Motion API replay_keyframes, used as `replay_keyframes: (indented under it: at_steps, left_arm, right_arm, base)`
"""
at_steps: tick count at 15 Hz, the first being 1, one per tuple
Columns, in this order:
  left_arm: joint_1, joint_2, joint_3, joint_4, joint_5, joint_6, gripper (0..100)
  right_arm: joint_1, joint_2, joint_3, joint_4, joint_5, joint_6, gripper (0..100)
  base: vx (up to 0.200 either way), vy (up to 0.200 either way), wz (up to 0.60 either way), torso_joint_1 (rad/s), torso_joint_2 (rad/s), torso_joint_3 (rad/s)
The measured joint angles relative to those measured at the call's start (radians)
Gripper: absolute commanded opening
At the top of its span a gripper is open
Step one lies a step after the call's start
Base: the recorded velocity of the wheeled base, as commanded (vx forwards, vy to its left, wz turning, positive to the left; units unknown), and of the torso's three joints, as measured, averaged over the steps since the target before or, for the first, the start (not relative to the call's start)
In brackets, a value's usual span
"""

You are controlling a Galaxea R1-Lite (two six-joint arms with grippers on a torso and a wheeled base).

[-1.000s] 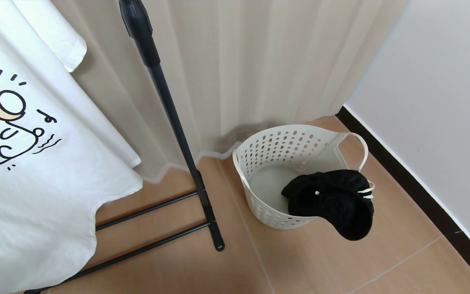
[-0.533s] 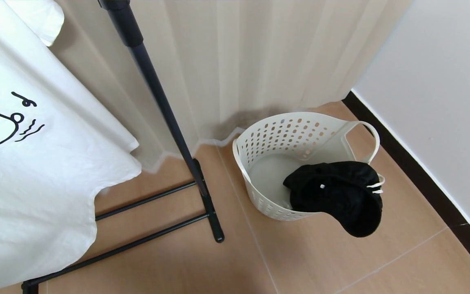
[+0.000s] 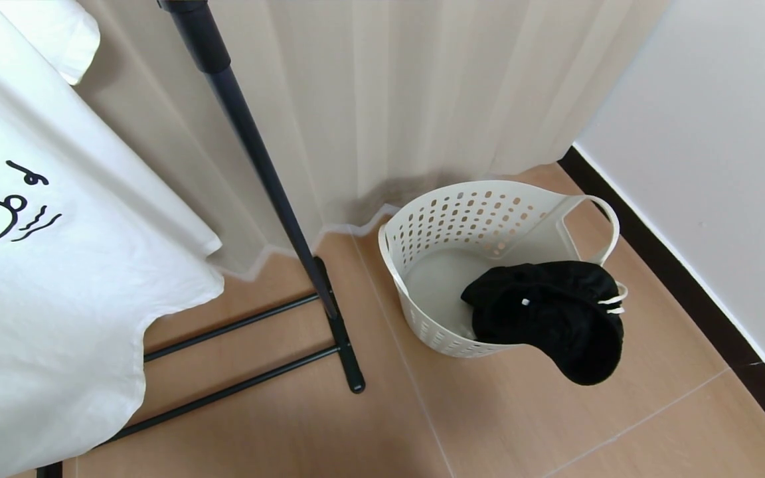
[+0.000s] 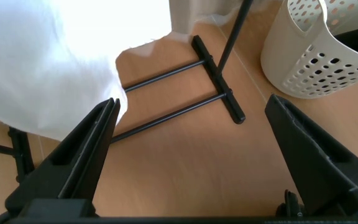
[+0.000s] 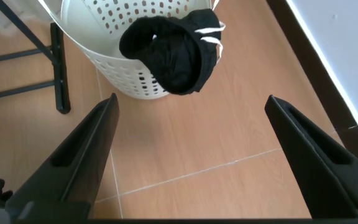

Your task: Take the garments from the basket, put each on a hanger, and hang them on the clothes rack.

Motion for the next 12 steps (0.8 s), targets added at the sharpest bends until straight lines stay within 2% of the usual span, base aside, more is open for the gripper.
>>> replay_keyframes:
  at_steps: [4,7,12]
  left_arm:
    - [0.0,0.0,0.0,0.0,0.001,0.0,100]
    - [0.0,0.0,0.0,0.0,0.001,0.0,100]
    - [0.0,0.0,0.0,0.0,0.0,0.0,100]
  right_arm:
    - [0.021,0.113,0.0,-0.006,0.01,-0.052,100]
    - [0.026,0.232,-0.002,-0.016,0.052,-0.132,100]
    - [0.037,0.468,-0.03,-0.126,0.082,-0.22,100]
  base:
    - [0.0,0.0,0.0,0.0,0.0,0.0]
    - [0.0,0.0,0.0,0.0,0.0,0.0]
    - [0.0,0.0,0.0,0.0,0.0,0.0]
